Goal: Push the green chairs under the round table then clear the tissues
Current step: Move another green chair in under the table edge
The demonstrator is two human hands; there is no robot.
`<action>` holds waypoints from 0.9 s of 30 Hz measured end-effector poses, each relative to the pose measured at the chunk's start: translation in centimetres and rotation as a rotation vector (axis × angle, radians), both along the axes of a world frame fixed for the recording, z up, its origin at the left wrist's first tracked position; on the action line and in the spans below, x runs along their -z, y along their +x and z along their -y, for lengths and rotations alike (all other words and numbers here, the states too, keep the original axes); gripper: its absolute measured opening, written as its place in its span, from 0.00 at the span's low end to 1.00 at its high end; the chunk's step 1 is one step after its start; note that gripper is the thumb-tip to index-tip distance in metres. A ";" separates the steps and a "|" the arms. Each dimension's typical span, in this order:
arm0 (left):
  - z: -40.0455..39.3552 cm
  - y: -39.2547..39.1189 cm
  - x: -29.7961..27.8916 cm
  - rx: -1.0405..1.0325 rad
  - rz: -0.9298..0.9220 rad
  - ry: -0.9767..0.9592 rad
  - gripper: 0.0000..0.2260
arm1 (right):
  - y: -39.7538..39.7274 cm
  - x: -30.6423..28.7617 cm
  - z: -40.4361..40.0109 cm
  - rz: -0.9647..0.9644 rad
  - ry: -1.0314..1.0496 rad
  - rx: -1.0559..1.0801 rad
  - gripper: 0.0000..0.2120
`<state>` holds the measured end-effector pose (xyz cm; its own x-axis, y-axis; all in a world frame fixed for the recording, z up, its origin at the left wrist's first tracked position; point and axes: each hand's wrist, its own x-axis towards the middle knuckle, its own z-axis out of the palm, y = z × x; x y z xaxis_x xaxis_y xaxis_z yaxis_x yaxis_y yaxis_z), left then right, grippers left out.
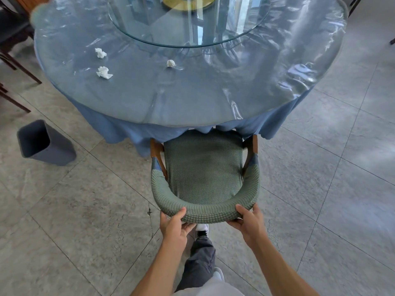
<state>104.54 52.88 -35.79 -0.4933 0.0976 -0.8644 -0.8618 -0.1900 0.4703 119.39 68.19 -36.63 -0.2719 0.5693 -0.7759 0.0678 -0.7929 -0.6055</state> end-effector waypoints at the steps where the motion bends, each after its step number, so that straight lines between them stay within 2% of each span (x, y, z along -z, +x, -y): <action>1: -0.4 -0.8 0.0 0.001 0.000 0.000 0.35 | -0.8 0.0 -0.4 0.004 0.000 0.001 0.18; 8: -3.4 -5.2 0.0 0.041 -0.014 0.020 0.28 | -5.3 -0.4 -3.6 0.027 0.004 -0.007 0.16; 13: -5.5 -7.7 -0.3 0.030 0.017 0.040 0.33 | -7.8 -0.7 -6.1 0.052 0.020 -0.007 0.15; 17: -7.1 -9.7 -0.7 0.051 0.005 0.059 0.28 | -9.7 -0.8 -7.9 0.066 0.030 -0.021 0.14; 27: -12.0 -13.8 -0.7 0.029 0.011 0.047 0.27 | -14.4 -0.9 -13.0 0.059 0.020 -0.021 0.13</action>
